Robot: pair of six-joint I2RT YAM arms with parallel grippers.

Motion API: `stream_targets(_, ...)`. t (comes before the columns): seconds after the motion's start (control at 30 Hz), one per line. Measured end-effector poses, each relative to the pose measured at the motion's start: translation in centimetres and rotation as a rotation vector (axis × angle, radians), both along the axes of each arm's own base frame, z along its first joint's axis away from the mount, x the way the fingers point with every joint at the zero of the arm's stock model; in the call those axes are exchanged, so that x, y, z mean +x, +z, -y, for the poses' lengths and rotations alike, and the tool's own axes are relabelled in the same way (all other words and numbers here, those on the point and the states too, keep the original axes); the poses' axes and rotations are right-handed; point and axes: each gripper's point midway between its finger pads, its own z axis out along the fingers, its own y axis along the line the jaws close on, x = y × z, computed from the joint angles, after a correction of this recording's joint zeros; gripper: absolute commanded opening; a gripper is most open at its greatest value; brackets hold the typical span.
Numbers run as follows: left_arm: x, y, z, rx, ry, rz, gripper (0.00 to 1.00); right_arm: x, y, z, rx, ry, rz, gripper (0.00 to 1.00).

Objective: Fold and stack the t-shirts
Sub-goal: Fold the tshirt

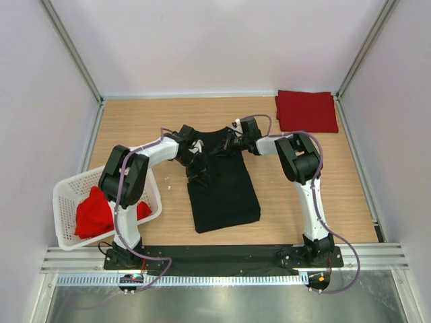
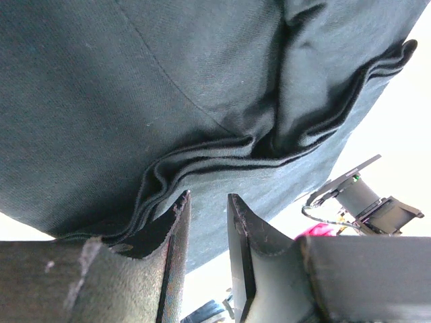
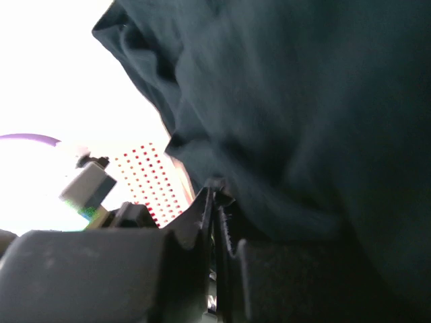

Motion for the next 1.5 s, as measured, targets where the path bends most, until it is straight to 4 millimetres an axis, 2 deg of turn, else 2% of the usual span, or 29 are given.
stream_targets(0.03,0.0,0.0,0.0,0.0,0.0,0.0,0.3,0.3,-0.6,-0.2,0.007,0.013,0.024,0.08)
stream_targets(0.3,0.0,0.0,0.0,0.002,0.003,-0.003,0.3,4.2,-0.1,-1.9,0.039,-0.015,0.062,0.08)
stream_targets(0.47,-0.1,0.0,-0.3,0.01,0.007,-0.01,0.31,5.6,0.8,-1.6,0.024,-0.058,0.074,0.13)
stream_targets(0.57,0.0,0.8,-0.9,0.016,0.016,-0.002,0.33,5.6,1.8,-0.6,-0.011,-0.071,0.061,0.16)
stream_targets(0.67,0.5,2.4,-1.5,0.017,0.022,0.033,0.36,5.3,3.6,0.6,-0.068,-0.051,0.075,0.21)
stream_targets(0.77,0.8,4.5,-1.9,0.003,0.027,0.082,0.34,4.6,6.6,1.7,-0.119,-0.005,0.125,0.22)
stream_targets(0.87,0.7,6.1,-2.1,-0.013,0.032,0.122,0.26,1.8,9.1,2.9,-0.162,0.057,0.173,0.21)
stream_targets(0.97,-0.6,6.2,-2.4,-0.031,0.045,0.125,0.25,-3.3,9.5,3.9,-0.186,0.114,0.158,0.17)
stream_targets(1.07,-2.3,4.8,-2.8,-0.029,0.07,0.068,0.25,-8.3,7.6,5.2,-0.209,0.15,0.097,0.12)
stream_targets(1.17,-3.4,3.1,-3.3,-0.004,0.084,0.019,0.25,-12.7,3.9,6.8,-0.246,0.171,-0.005,0.08)
stream_targets(1.3,-3.4,1.4,-3.4,0.013,0.099,-0.007,0.25,-17.8,-1.4,9.5,-0.305,0.167,-0.16,0.07)
stream_targets(1.33,-3.3,0.9,-3.4,0.016,0.102,-0.011,0.26,-18.8,-1.6,9.7,-0.275,0.172,-0.183,0.07)
stream_targets(1.5,-4.7,-1.8,-4.0,0.046,0.112,-0.064,0.26,-19.8,-1.7,9.9,-0.211,0.148,-0.14,0.06)
